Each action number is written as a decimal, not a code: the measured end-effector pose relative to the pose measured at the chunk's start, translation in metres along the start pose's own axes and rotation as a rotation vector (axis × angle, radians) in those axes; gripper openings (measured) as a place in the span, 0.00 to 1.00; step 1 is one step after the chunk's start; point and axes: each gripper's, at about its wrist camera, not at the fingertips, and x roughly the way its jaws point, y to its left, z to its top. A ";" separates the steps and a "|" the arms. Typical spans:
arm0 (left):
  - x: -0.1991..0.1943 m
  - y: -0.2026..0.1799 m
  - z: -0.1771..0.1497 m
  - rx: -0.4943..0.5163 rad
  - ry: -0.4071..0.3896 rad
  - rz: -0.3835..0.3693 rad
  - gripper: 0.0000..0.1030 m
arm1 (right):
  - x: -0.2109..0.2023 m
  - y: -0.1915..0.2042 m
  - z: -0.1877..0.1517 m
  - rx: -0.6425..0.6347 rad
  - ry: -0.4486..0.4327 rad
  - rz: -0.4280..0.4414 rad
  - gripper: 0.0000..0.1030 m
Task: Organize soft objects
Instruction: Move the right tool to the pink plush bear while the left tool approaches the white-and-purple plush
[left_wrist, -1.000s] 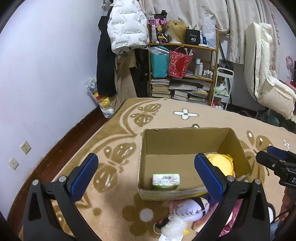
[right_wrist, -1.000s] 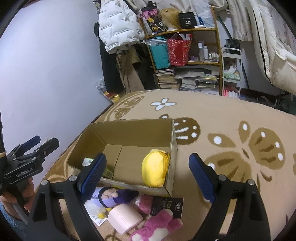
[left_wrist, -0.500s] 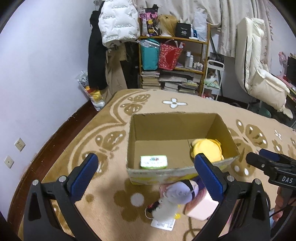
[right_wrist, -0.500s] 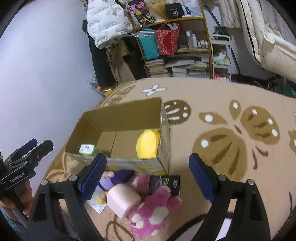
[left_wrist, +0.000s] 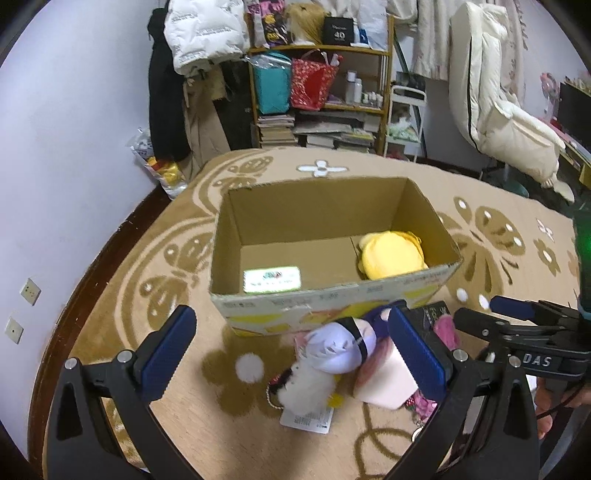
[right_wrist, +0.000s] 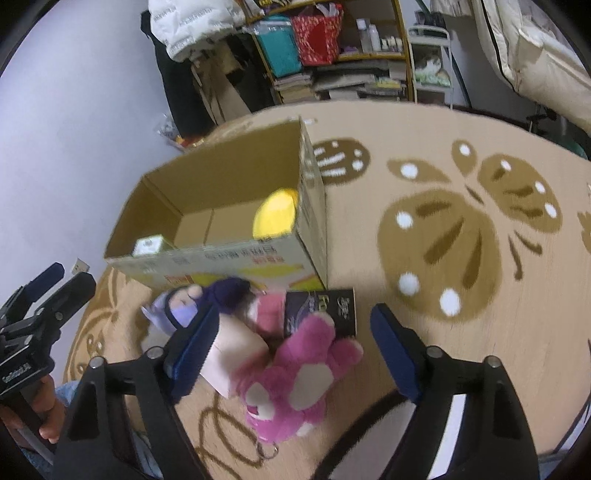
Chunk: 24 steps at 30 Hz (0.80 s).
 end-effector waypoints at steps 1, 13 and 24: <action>0.001 -0.002 -0.001 0.004 0.005 -0.001 1.00 | 0.002 -0.001 -0.001 0.003 0.010 -0.001 0.81; 0.025 -0.020 -0.010 0.062 0.067 -0.020 1.00 | 0.031 -0.015 -0.009 0.055 0.118 -0.014 0.72; 0.054 -0.026 -0.018 0.078 0.144 -0.026 1.00 | 0.047 -0.023 -0.012 0.088 0.184 -0.024 0.72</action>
